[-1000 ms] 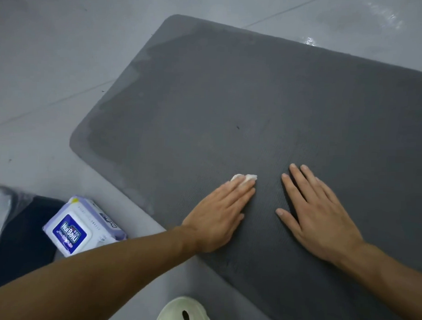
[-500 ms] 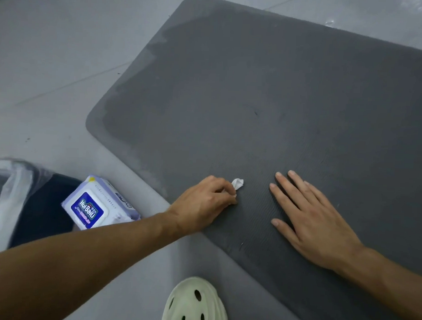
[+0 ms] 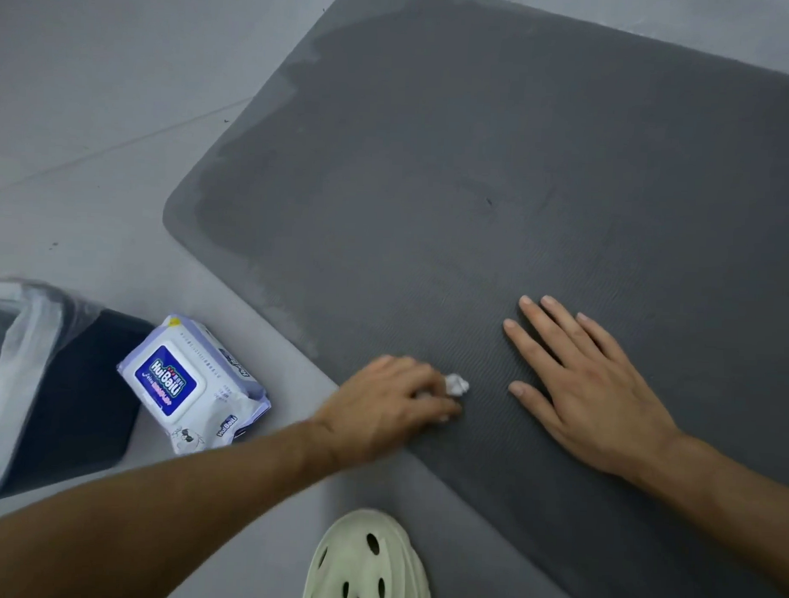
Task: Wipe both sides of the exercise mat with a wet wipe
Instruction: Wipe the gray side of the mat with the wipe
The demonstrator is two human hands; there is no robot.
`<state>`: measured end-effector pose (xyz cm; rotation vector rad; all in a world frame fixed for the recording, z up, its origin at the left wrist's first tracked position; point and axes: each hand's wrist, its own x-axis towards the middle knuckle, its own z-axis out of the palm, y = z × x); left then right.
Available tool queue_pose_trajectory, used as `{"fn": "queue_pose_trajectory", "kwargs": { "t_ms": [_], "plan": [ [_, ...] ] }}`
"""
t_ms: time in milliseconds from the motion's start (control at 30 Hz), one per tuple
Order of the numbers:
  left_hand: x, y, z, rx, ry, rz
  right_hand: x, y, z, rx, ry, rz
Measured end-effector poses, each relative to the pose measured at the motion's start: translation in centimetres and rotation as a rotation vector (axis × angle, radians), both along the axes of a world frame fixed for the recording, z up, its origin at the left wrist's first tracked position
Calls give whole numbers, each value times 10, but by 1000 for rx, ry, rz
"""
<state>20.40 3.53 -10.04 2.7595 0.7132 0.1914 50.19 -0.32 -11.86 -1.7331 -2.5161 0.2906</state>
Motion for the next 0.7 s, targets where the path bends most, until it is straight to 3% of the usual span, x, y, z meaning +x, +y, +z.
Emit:
{"fn": "queue_pose_trajectory", "kwargs": {
  "t_ms": [167,267,367,533,700],
  "plan": [
    [-35,64,-2,98,17,460,-4,14,0,-3,26,-100],
    [-57,77,-2,52,100,584,-5,13,-1,13,4,-95],
    [-63,59,-3,-31,318,454,-5,12,-2,28,-10,-93],
    [-53,39,-8,-69,342,519,-4,13,-3,22,-10,-90],
    [-26,-6,-6,-53,325,77,-5,13,-2,17,-12,-93]
  ]
}}
